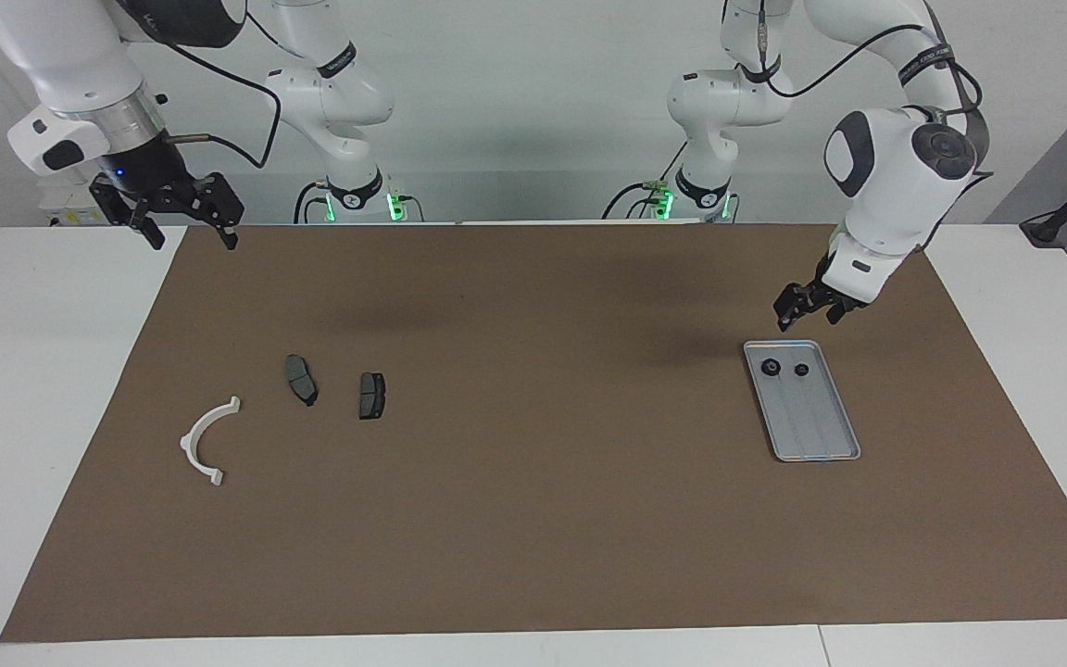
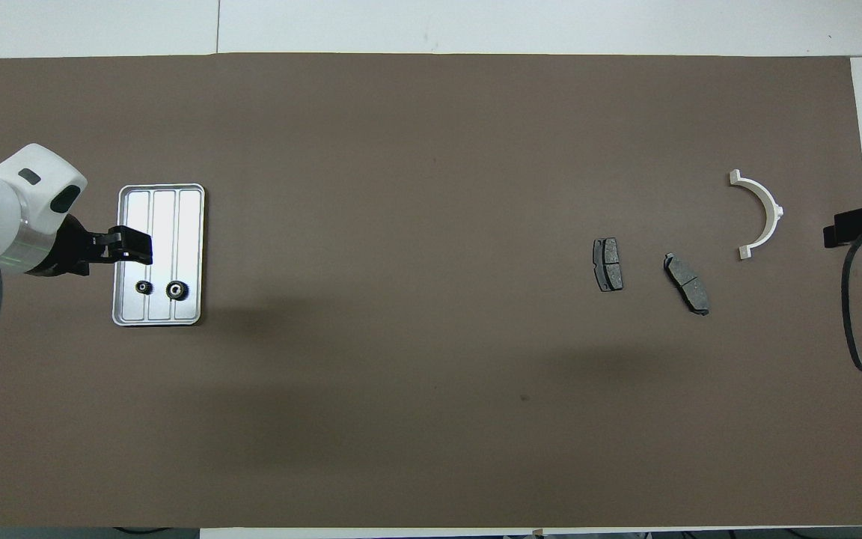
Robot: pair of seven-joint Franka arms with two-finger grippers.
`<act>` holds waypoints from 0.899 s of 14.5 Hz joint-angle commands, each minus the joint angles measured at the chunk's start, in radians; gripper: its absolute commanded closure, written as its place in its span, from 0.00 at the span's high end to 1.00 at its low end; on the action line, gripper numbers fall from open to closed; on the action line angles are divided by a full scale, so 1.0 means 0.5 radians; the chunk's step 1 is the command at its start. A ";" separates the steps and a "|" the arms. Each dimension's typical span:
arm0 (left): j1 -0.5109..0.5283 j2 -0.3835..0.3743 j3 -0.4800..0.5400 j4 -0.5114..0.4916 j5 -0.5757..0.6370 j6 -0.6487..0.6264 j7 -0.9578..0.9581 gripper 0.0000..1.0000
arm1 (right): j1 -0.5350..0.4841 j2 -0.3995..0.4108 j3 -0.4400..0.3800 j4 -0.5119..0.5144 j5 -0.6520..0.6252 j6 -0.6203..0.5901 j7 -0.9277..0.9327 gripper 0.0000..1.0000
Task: Place bearing gear from tray to pile
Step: 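Lower the left gripper over a dark bearing gear in the tray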
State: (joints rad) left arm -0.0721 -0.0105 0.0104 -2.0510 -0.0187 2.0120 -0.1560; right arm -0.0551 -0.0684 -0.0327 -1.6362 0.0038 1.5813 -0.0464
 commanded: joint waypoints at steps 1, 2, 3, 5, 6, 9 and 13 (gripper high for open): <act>-0.043 -0.025 0.013 -0.202 0.013 0.258 -0.102 0.67 | -0.003 0.008 0.001 0.005 0.002 0.034 0.053 1.00; -0.040 -0.001 0.013 -0.205 0.013 0.274 -0.096 0.66 | -0.006 0.008 0.001 0.002 0.002 0.034 0.056 1.00; -0.031 0.036 0.013 -0.202 0.016 0.289 -0.090 0.66 | -0.009 0.011 0.001 0.002 0.002 0.053 0.053 1.00; -0.015 0.094 0.016 -0.214 0.013 0.363 -0.090 0.66 | -0.009 0.011 0.001 -0.001 0.002 0.062 0.053 1.00; -0.012 0.110 0.016 -0.233 0.013 0.387 -0.081 0.67 | -0.009 0.011 0.001 -0.001 0.002 0.062 0.053 1.00; -0.009 0.190 0.019 -0.251 0.016 0.498 -0.026 0.78 | -0.019 0.011 0.001 -0.004 -0.001 0.062 0.053 1.00; 0.021 0.279 0.019 -0.258 0.016 0.566 0.029 0.77 | -0.046 0.011 -0.002 -0.001 -0.011 0.071 0.031 1.00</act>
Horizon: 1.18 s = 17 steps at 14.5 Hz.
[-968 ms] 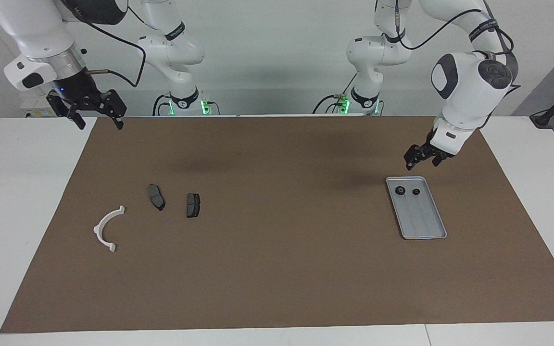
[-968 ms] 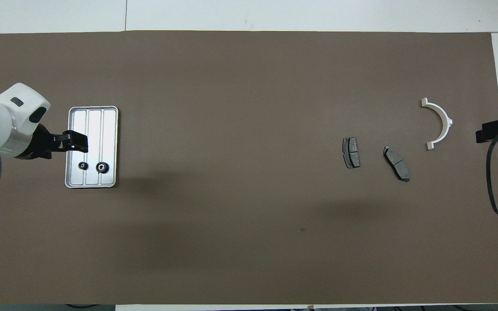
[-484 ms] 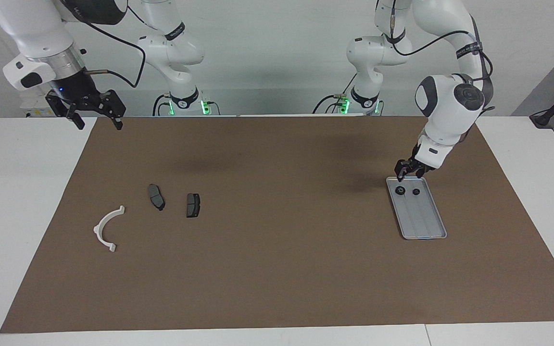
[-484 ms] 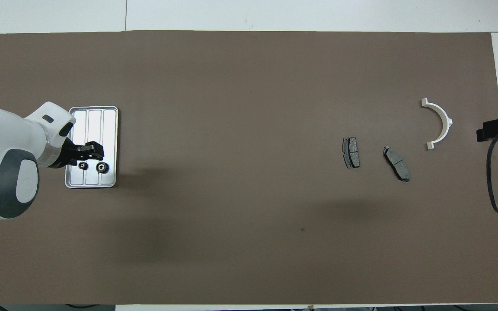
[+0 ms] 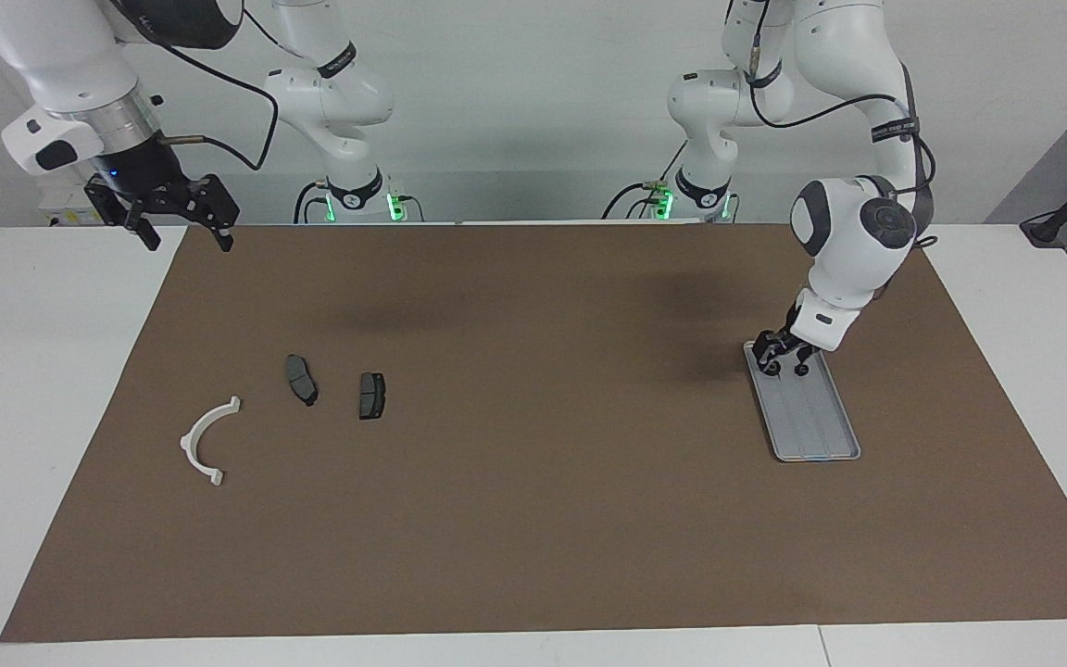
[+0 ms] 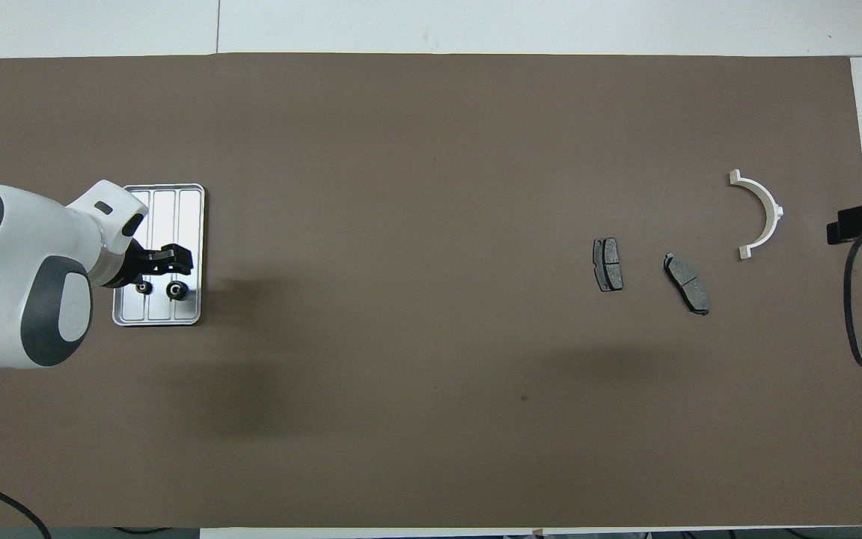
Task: Place bearing gear from tray to pile
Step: 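Lower the left gripper over a dark bearing gear in the tray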
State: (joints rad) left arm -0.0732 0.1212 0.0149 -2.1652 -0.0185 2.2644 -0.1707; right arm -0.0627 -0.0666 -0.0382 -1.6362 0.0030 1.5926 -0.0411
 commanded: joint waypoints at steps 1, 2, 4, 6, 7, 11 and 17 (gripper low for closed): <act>0.027 0.015 0.010 -0.029 0.012 0.058 0.077 0.75 | -0.028 0.007 0.009 -0.001 -0.009 0.058 0.024 1.00; 0.036 0.018 0.010 -0.041 0.012 0.061 0.081 0.71 | -0.028 0.010 0.009 -0.001 -0.009 0.061 0.024 1.00; 0.048 0.021 0.010 -0.063 0.015 0.076 0.081 0.69 | -0.028 0.010 0.012 0.002 -0.009 0.067 0.024 1.00; 0.048 0.024 0.010 -0.090 0.012 0.085 0.081 0.69 | -0.028 0.010 0.009 0.002 -0.009 0.067 0.021 1.00; 0.048 0.024 0.010 -0.103 0.012 0.104 0.078 0.69 | -0.031 0.010 0.009 0.005 -0.009 0.067 0.021 1.00; 0.045 0.024 0.007 -0.124 0.012 0.128 0.071 0.69 | -0.031 0.010 0.009 0.002 -0.009 0.067 0.024 1.00; 0.024 0.040 0.007 -0.133 0.012 0.143 0.059 0.68 | -0.031 0.010 0.009 0.002 -0.009 0.067 0.027 1.00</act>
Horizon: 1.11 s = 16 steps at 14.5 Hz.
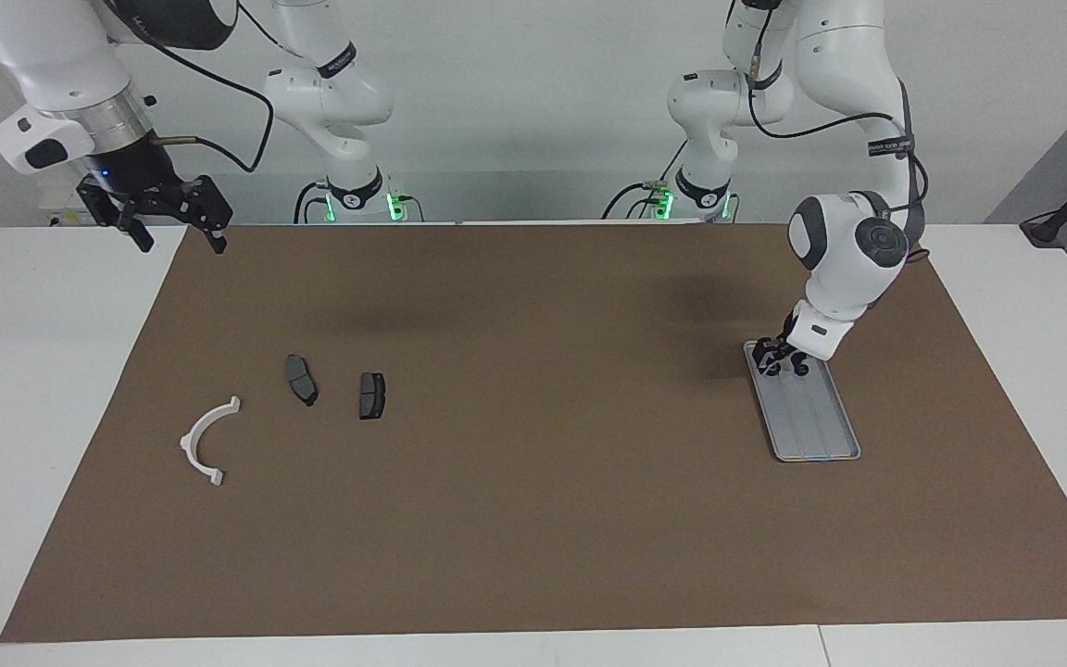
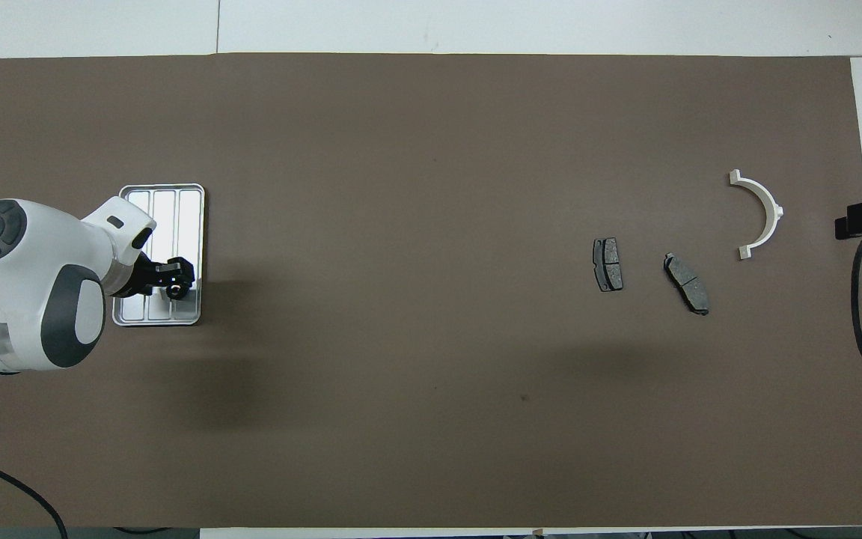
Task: Place bearing gear from tray to pile
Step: 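Close the left gripper on the bearing gear and lift it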
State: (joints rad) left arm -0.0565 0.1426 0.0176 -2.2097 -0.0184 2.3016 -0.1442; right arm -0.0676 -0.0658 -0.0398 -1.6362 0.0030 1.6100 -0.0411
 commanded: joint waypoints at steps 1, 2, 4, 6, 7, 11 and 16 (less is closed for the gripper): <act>-0.010 0.000 0.002 -0.057 0.012 0.072 0.006 0.68 | -0.018 0.009 0.012 0.002 -0.009 0.032 0.030 1.00; -0.013 0.000 0.002 -0.060 0.012 0.075 0.003 0.68 | -0.018 0.009 0.012 0.005 -0.009 0.032 0.027 1.00; -0.013 0.003 0.002 -0.060 0.015 0.075 0.009 0.67 | -0.021 0.009 0.012 0.005 -0.009 0.032 0.027 1.00; -0.013 0.003 0.002 -0.060 0.015 0.075 0.015 0.63 | -0.021 0.009 0.012 0.005 -0.009 0.032 0.024 1.00; -0.013 0.006 0.002 -0.060 0.012 0.075 0.015 0.60 | -0.021 0.012 0.012 0.005 -0.009 0.032 0.024 1.00; -0.010 0.015 0.002 -0.060 0.012 0.094 0.015 0.55 | -0.024 0.012 0.012 0.005 -0.009 0.035 0.024 1.00; -0.010 0.019 0.002 -0.063 0.012 0.097 0.015 0.55 | -0.024 0.012 0.012 0.008 -0.009 0.035 0.024 1.00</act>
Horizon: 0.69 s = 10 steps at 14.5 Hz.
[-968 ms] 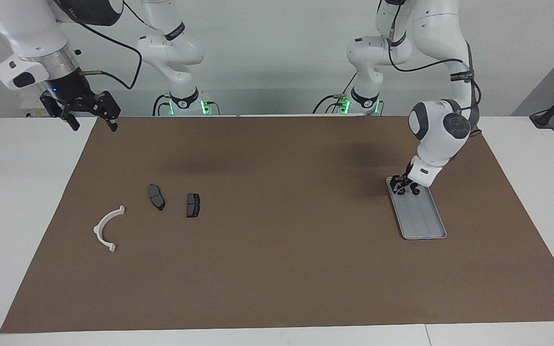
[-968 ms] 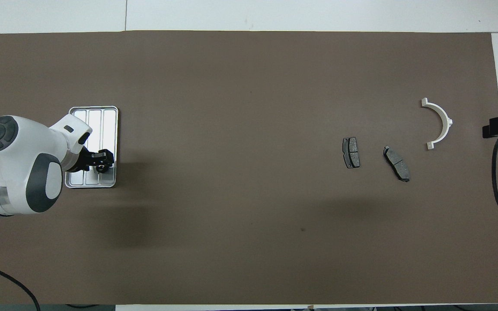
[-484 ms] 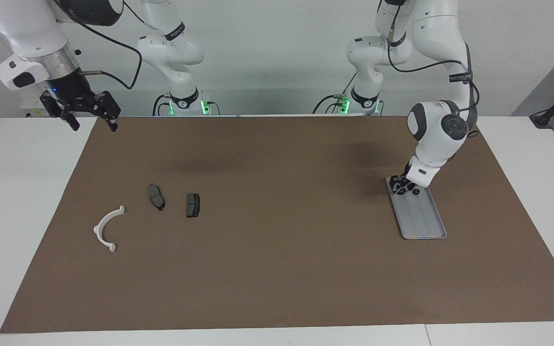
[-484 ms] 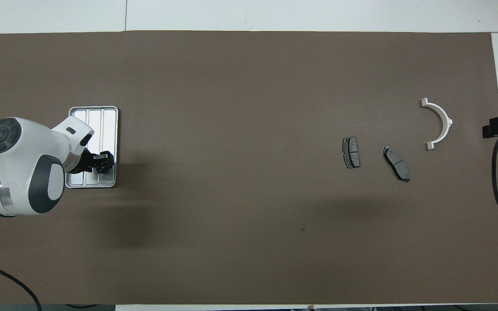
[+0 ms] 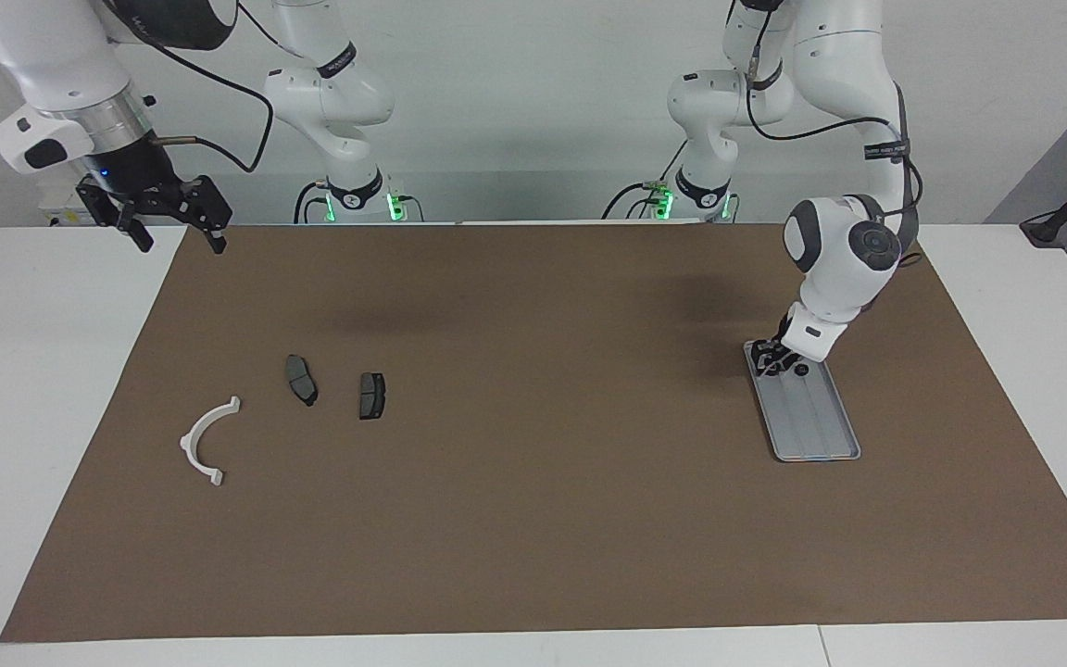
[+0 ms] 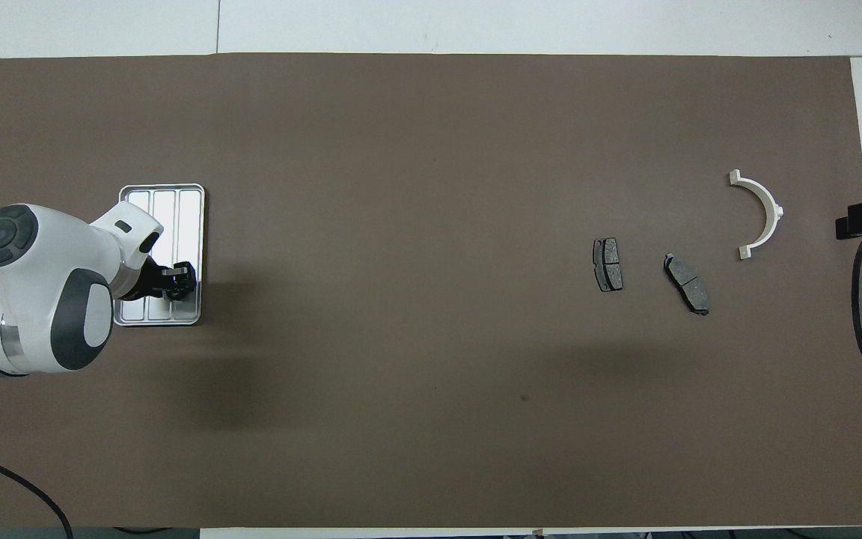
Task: Place bearing gear from tray to pile
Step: 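Close the left gripper on the bearing gear and lift it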
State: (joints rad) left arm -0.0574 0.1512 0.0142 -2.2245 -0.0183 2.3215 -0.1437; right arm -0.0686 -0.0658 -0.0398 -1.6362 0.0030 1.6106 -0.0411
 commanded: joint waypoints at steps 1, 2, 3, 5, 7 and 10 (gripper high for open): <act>-0.008 0.001 0.008 -0.042 0.012 0.057 0.014 0.55 | -0.022 0.012 0.012 0.008 -0.009 0.034 0.024 1.00; -0.011 0.001 0.008 -0.046 0.012 0.060 0.011 0.55 | -0.022 0.012 0.012 0.005 -0.009 0.034 0.024 1.00; -0.011 0.001 0.008 -0.046 0.012 0.063 0.011 0.55 | -0.022 0.012 0.012 0.008 -0.009 0.034 0.024 1.00; -0.008 0.001 0.008 -0.046 0.012 0.063 0.014 0.50 | -0.022 0.012 0.012 0.005 -0.009 0.034 0.024 1.00; -0.008 0.001 0.008 -0.046 0.012 0.057 0.008 0.48 | -0.022 0.012 0.012 0.005 -0.009 0.034 0.024 1.00; -0.014 0.001 0.008 -0.046 0.012 0.051 -0.001 0.31 | -0.022 0.012 0.012 0.008 -0.009 0.034 0.024 1.00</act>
State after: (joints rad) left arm -0.0579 0.1536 0.0128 -2.2281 -0.0189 2.3248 -0.1437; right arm -0.0687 -0.0656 -0.0398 -1.6362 0.0030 1.6110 -0.0411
